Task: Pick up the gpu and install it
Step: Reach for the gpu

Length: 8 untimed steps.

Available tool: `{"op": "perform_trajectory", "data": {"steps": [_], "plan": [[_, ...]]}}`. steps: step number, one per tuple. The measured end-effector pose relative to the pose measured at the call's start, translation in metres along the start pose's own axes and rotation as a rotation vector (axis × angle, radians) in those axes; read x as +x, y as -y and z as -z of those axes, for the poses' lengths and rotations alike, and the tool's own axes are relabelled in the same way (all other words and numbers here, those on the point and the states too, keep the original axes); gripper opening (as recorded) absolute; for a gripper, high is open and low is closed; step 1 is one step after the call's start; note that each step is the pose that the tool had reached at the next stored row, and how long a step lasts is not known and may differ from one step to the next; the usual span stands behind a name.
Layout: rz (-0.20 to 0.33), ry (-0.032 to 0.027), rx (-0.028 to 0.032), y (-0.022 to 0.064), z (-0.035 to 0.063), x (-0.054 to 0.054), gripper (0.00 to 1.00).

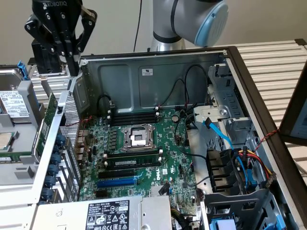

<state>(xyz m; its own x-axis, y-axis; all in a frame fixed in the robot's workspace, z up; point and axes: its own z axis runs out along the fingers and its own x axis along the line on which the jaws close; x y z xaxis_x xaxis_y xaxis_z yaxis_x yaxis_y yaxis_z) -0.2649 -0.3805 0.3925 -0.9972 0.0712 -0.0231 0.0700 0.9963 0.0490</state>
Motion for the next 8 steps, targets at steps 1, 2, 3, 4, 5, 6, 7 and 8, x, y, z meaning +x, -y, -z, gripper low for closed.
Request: {"op": "perform_trajectory", "data": {"steps": [1,2,3,4,5,6,7,8], "plan": [[0.0,0.0,0.0,-0.0002,0.0001,0.005,0.11],[0.0,0.0,0.0,-0.0003,0.0002,0.009,0.11],[0.0,0.0,0.0,-0.0005,0.0003,0.014,0.11],[0.0,0.0,-0.0001,-0.0006,0.0004,0.019,0.11],[0.0,-0.0001,-0.0001,-0.0007,0.0005,0.023,0.11],[0.0,-0.0002,-0.0005,-0.0006,0.0006,0.028,0.11],[0.0,-0.0007,-0.0011,-0.0003,0.0008,0.032,0.11],[0.0,-0.0011,-0.0019,0.0,0.0009,0.037,0.11]]}}
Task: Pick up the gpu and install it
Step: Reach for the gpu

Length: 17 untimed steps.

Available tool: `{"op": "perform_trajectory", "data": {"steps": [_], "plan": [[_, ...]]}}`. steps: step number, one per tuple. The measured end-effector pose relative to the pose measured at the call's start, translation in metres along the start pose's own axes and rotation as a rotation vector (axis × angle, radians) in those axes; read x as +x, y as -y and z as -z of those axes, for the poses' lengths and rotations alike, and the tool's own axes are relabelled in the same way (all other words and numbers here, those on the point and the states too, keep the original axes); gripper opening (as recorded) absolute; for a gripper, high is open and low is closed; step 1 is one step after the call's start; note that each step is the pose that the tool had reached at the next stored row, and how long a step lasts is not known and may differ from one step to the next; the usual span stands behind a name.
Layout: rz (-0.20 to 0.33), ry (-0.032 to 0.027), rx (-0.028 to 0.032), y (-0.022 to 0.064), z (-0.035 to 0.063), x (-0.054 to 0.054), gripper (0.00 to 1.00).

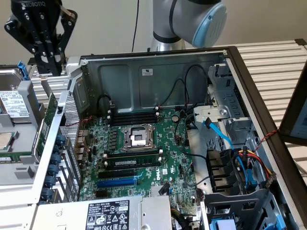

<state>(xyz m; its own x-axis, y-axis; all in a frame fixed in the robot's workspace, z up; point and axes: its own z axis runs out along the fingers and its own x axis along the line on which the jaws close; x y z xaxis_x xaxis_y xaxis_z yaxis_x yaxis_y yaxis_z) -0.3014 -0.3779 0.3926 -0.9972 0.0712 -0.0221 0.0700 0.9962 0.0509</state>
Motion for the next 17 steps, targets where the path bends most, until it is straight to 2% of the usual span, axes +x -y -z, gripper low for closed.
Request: {"op": "perform_trajectory", "data": {"steps": [5,13,17], "plan": [[0.0,-0.0021,-0.001,-0.0012,0.0003,0.02,0.11],[0.0,-0.0067,-0.0007,-0.019,-0.0004,0.034,0.11],[0.0,-0.0084,-0.0006,-0.0249,-0.0005,0.046,0.11]]}}
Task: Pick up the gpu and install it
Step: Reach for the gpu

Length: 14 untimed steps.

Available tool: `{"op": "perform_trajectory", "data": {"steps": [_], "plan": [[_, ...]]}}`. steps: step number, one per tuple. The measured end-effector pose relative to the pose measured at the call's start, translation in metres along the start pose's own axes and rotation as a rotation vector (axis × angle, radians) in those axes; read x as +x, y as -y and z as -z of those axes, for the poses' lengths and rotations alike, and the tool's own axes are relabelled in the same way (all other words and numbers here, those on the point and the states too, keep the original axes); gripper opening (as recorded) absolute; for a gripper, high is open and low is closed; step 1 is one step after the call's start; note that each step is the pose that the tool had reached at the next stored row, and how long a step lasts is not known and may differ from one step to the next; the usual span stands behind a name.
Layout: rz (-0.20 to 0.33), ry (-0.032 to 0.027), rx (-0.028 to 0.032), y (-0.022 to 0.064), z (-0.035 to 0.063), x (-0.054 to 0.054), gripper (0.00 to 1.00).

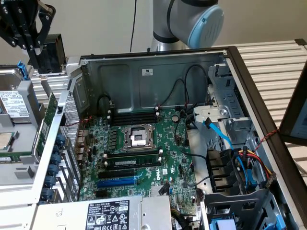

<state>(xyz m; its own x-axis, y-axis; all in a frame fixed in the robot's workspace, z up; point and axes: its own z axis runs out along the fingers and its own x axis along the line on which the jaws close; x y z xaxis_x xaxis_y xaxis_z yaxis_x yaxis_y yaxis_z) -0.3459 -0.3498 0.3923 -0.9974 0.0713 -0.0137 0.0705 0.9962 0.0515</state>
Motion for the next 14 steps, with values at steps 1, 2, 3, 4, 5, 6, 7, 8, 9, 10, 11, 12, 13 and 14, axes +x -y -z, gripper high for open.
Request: {"op": "perform_trajectory", "data": {"steps": [1,2,3,4,5,6,7,8,9,10,11,12,13,14], "plan": [[0.0,-0.0004,0.0001,-0.0007,0.0001,0.004,0.11],[0.0,-0.0008,0.0001,-0.0015,0.0001,0.008,0.11],[0.0,-0.0011,0.0,-0.0024,0.0001,0.011,0.11],[0.0,-0.0016,0.0001,-0.0036,0.0001,0.015,0.11],[0.0,-0.0021,0.0,-0.0048,0.0,0.017,0.11],[0.0,-0.0028,0.0,-0.006,0.0,0.02,0.11],[0.0,-0.0031,0.0,-0.0073,-0.0001,0.023,0.11],[0.0,-0.0037,0.0,-0.0087,-0.0001,0.026,0.11],[0.0,-0.0042,0.0,-0.0098,-0.0001,0.028,0.11],[0.0,-0.0046,0.0,-0.0106,-0.0001,0.031,0.11],[0.0,-0.0053,-0.0002,-0.0111,-0.0001,0.033,0.11],[0.0,-0.0062,-0.0007,-0.0113,-0.0001,0.035,0.11],[0.0,-0.0074,-0.0014,-0.0114,-0.0001,0.037,0.11],[0.0,-0.0087,-0.0023,-0.0113,0.0,0.039,0.11]]}}
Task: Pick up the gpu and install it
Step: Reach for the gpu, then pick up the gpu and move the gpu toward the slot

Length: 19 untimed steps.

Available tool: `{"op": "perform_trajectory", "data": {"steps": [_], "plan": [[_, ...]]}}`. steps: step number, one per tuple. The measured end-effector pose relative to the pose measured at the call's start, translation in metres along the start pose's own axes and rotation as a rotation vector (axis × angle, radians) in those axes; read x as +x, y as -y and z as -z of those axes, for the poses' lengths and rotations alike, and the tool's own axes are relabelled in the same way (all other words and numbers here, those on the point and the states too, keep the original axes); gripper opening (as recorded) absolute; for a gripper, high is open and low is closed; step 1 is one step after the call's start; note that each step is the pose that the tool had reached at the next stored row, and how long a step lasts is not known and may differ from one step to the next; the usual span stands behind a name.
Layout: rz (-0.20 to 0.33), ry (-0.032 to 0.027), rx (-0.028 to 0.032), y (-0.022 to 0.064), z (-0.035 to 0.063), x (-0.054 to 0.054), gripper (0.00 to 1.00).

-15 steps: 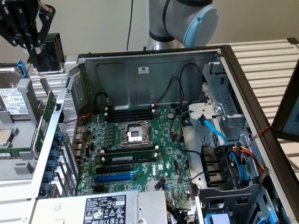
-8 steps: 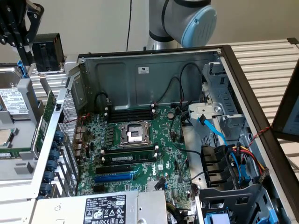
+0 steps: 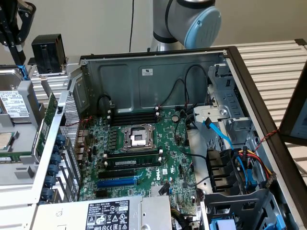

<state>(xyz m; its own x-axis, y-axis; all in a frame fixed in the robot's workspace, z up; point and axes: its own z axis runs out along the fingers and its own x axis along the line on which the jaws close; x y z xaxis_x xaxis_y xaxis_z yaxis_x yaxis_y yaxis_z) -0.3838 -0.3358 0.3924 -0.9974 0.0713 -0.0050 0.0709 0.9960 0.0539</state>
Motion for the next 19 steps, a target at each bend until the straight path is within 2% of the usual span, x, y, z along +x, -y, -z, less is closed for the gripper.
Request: {"op": "perform_trajectory", "data": {"steps": [5,11,14,16,19], "plan": [[0.0,-0.0042,-0.0061,0.0007,0.0001,0.011,0.11],[-0.001,-0.01,-0.0198,0.0014,0.0001,0.02,0.11],[-0.001,-0.0141,-0.0205,0.0014,0.0,0.02,0.11],[0.0,-0.0144,-0.0211,0.0014,-0.0002,0.021,0.11],[0.026,-0.0164,-0.0221,0.0014,-0.0002,0.021,0.11]]}}
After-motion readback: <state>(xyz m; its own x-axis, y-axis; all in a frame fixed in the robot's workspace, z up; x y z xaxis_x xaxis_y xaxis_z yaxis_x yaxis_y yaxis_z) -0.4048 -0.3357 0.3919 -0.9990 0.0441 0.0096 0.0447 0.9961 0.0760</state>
